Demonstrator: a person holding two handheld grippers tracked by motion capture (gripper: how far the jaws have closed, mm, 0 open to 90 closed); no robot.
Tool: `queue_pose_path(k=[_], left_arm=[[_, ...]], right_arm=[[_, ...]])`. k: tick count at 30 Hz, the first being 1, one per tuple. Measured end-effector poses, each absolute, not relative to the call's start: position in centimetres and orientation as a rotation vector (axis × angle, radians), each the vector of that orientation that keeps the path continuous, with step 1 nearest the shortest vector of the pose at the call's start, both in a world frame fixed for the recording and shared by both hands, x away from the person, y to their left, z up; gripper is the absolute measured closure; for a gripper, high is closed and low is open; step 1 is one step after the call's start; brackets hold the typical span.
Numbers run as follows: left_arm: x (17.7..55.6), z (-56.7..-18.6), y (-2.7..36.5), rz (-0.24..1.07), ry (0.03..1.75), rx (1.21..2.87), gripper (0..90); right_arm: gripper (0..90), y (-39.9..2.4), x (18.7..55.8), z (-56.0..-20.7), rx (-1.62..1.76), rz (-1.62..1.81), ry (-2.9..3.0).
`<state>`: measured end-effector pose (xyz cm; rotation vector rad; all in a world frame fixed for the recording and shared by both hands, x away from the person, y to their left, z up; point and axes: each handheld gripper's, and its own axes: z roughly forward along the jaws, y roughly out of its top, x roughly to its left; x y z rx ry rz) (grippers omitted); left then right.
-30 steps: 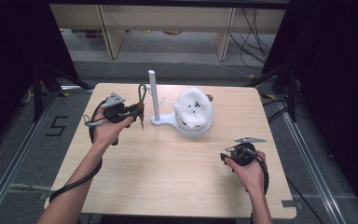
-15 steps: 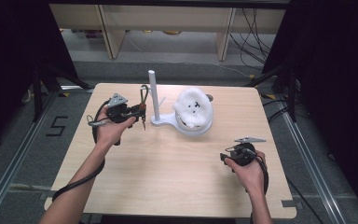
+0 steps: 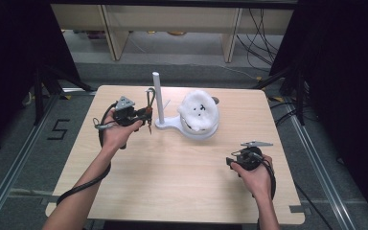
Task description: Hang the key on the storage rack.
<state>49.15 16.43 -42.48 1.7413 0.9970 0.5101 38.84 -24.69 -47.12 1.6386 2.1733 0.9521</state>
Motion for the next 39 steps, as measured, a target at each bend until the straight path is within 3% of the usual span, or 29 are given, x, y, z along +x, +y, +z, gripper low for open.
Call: queue_pose_path(k=[39], left_arm=[[50.4,-43.4,14.7,0.597,1.006,1.787,65.8]], right_arm=[[51.6,-24.9,38.8,-47.1,1.626,0.904,2.171]])
